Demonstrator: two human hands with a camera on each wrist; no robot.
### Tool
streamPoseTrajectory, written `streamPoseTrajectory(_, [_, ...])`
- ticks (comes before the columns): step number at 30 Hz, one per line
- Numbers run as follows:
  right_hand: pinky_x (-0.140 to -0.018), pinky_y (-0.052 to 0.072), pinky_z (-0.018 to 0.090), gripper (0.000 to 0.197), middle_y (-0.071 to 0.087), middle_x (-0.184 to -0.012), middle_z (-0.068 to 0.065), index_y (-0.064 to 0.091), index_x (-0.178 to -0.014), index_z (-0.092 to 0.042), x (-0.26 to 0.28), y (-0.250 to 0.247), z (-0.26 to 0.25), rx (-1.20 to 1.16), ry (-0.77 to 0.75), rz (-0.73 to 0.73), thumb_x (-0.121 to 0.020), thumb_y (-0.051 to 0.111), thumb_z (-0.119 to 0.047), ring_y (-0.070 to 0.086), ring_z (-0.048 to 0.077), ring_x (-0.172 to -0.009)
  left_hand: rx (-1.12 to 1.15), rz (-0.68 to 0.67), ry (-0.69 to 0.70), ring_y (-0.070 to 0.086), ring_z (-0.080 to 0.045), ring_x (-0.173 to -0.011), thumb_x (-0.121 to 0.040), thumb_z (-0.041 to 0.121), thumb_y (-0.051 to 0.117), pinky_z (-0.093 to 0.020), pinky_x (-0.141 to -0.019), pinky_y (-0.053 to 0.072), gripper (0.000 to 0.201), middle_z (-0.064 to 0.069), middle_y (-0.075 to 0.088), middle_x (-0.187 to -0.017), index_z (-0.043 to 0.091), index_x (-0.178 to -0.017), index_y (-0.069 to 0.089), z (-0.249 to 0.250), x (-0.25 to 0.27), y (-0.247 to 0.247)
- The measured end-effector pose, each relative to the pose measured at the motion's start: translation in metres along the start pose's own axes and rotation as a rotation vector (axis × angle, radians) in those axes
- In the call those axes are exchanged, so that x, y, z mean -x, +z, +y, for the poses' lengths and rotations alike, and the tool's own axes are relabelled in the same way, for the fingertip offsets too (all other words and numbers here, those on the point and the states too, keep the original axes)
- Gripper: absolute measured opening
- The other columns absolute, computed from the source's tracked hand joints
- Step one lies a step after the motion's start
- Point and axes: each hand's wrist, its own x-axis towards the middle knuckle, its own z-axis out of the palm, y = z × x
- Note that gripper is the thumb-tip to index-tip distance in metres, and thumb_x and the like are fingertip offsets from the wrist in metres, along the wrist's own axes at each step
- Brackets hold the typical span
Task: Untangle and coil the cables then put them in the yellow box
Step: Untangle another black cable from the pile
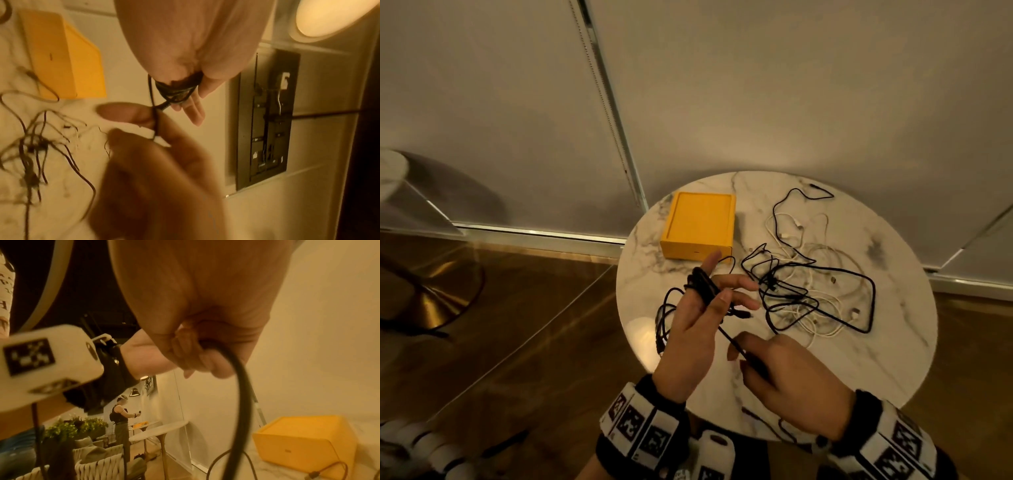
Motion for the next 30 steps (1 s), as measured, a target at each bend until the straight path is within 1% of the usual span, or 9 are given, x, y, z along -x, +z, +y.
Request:
streamPoseTrajectory(5, [-0.047, 0.045, 0.026, 0.020, 0.063, -0.067, -0.010, 0.069, -0.084, -0.021, 0.005, -0.033, -0.011, 0.144, -0.143, 0.220, -0.075, 0.052, -0.017, 0.055, 0.009, -0.056, -0.522, -0.199, -0.068, 0.067, -0.016, -0.084, -0.099, 0.011, 0.041, -0.024, -0.082, 0.049, 0.023, -0.001, 0.068, -0.094, 0.013, -0.116, 0.056, -0.014, 0.007, -0.010])
streamPoseTrajectory(10, [-0.051, 0.048, 0.030, 0.017, 0.064, -0.066, -0.010, 0.069, -0.079, -0.019, 0.002, -0.056, 0.002, 0.108, -0.144, 0.353, -0.072, 0.058, -0.008, 0.057, 0.009, -0.056, -0.304, -0.293, -0.332, 0.046, -0.019, -0.052, -0.097, 0.036, 0.043, -0.034, -0.057, 0.041, 0.035, -0.007, 0.056, -0.063, 0.013, -0.114, 0.062, -0.008, 0.023, -0.024])
streamPoseTrajectory(15, [-0.060, 0.043, 0.029, 0.025, 0.060, -0.075, -0.018, 0.060, -0.095, -0.027, -0.006, -0.052, 0.016, 0.009, -0.074, 0.362, -0.080, 0.041, -0.020, 0.056, 0.005, -0.065, -0.213, -0.498, -0.401, 0.033, -0.009, -0.049, -0.100, 0.016, 0.048, -0.020, -0.052, 0.031, 0.022, 0.000, 0.037, -0.055, 0.009, -0.097, 0.069, 0.004, 0.027, -0.016])
streamPoseTrajectory(19, [-0.054, 0.032, 0.020, 0.026, 0.049, -0.063, -0.017, 0.050, -0.096, -0.033, -0.011, -0.056, 0.022, -0.084, -0.022, 0.352, -0.081, 0.040, -0.013, 0.042, 0.005, -0.054, -0.121, -0.560, -0.394, 0.032, -0.009, -0.046, -0.101, 0.016, 0.042, -0.021, -0.051, 0.028, 0.032, -0.019, 0.037, -0.052, 0.022, -0.082, 0.067, 0.012, 0.024, -0.005])
streamPoseTrajectory(22, [-0.054, 0.036, 0.027, 0.028, 0.054, -0.062, 0.000, 0.056, -0.092, -0.030, -0.017, -0.051, 0.034, -0.196, 0.071, 0.373, -0.093, 0.048, -0.003, 0.043, 0.011, -0.052, -0.032, -0.568, -0.403, 0.031, -0.006, -0.040, -0.102, 0.020, 0.039, -0.021, -0.049, 0.028, 0.032, 0.001, 0.040, -0.047, 0.010, -0.086, 0.065, 0.014, 0.018, 0.001])
streamPoseTrajectory(24, [-0.059, 0.042, 0.035, 0.009, 0.059, -0.068, 0.001, 0.056, -0.090, -0.033, -0.021, -0.042, 0.036, -0.208, 0.110, 0.355, -0.094, 0.051, -0.026, 0.049, 0.014, -0.057, 0.073, -0.536, -0.387, 0.033, -0.007, -0.037, -0.102, 0.022, 0.037, -0.022, -0.052, 0.035, 0.034, 0.004, 0.043, -0.046, 0.006, -0.094, 0.066, 0.011, 0.012, 0.004])
streamPoseTrajectory(26, [-0.064, 0.046, 0.035, 0.012, 0.062, -0.079, -0.008, 0.057, -0.086, -0.041, -0.024, -0.027, 0.034, -0.243, 0.130, 0.322, -0.085, 0.045, -0.046, 0.056, 0.011, -0.068, 0.231, -0.478, -0.348, 0.044, -0.009, -0.041, -0.101, 0.019, 0.035, -0.032, -0.057, 0.035, 0.036, 0.002, 0.054, -0.053, -0.001, -0.116, 0.060, 0.009, 0.005, 0.006])
streamPoseTrajectory(28, [-0.070, 0.049, 0.028, 0.017, 0.061, -0.081, -0.021, 0.059, -0.086, -0.045, -0.031, -0.012, 0.026, -0.306, 0.116, 0.332, -0.088, 0.045, -0.038, 0.058, 0.000, -0.074, 0.383, -0.398, -0.283, 0.057, -0.012, -0.056, -0.099, 0.013, 0.036, -0.035, -0.065, 0.038, 0.040, -0.003, 0.064, -0.070, -0.003, -0.134, 0.046, 0.005, -0.004, 0.008])
streamPoseTrajectory(30, [-0.073, 0.049, 0.018, 0.021, 0.063, -0.079, -0.026, 0.059, -0.083, -0.032, -0.036, 0.000, 0.021, -0.388, 0.111, 0.388, -0.092, 0.048, -0.016, 0.058, -0.008, -0.077, 0.521, -0.310, -0.208, 0.064, -0.016, -0.074, -0.097, 0.013, 0.045, -0.030, -0.080, 0.047, 0.047, -0.008, 0.068, -0.089, -0.003, -0.141, 0.039, 0.000, -0.014, 0.007])
